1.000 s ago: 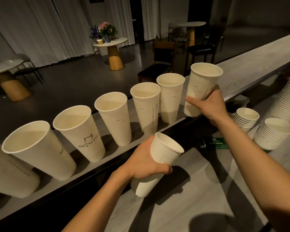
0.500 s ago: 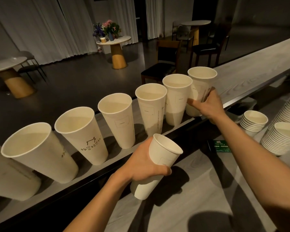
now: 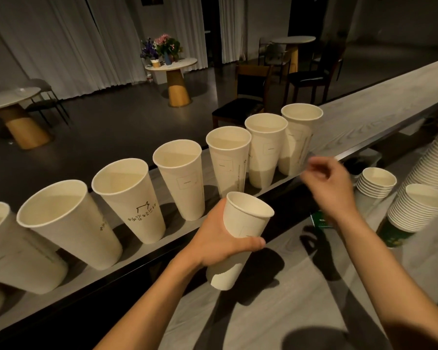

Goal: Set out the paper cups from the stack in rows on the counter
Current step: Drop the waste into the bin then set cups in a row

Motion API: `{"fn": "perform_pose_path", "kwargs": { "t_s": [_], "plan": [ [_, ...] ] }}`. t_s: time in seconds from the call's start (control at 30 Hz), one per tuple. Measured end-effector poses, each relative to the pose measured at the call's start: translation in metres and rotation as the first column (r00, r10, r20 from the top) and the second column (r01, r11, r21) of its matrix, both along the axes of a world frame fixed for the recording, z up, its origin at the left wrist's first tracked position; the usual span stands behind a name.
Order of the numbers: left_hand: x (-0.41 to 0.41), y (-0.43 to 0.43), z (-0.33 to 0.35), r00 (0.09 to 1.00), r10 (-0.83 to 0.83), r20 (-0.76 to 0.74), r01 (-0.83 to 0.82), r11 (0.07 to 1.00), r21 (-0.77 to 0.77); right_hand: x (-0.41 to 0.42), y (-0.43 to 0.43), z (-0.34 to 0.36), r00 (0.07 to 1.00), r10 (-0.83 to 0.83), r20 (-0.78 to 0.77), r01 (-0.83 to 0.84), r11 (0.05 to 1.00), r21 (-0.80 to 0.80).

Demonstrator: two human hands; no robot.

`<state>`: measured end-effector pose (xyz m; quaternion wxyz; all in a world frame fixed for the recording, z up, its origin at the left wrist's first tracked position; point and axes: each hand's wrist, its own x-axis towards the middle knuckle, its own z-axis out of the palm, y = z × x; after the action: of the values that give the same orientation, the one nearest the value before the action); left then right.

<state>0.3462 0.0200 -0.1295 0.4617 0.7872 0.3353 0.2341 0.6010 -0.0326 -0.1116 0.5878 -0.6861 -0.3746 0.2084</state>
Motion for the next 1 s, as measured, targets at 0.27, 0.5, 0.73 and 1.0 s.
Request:
{"fn": "perform_pose_path", "kwargs": {
  "t_s": [0.27,0.5,0.73,1.0],
  "plan": [
    [0.032,-0.015,0.013,0.982,0.010,0.188,-0.009,1.000,-0.008,-0.054,-0.055,-0.013,0.798,0.592,-0.113,-0.600,0.766,-0.231],
    [0.032,-0.005,0.007,1.000,-0.009,0.021,0.011,0.996,-0.086,-0.005,-0.047,0.017,0.936,0.338,-0.103,-0.337,0.941,0.022],
    [0.024,0.008,-0.005,0.980,-0.073,-0.187,0.060,0.995,-0.075,0.075,-0.015,0.040,0.991,-0.102,-0.085,0.113,0.985,0.134],
    [0.021,0.019,-0.014,0.983,-0.101,-0.156,0.086,0.991,-0.100,0.110,0.046,0.023,0.983,-0.153,0.099,0.155,0.988,-0.009]
  ]
}}
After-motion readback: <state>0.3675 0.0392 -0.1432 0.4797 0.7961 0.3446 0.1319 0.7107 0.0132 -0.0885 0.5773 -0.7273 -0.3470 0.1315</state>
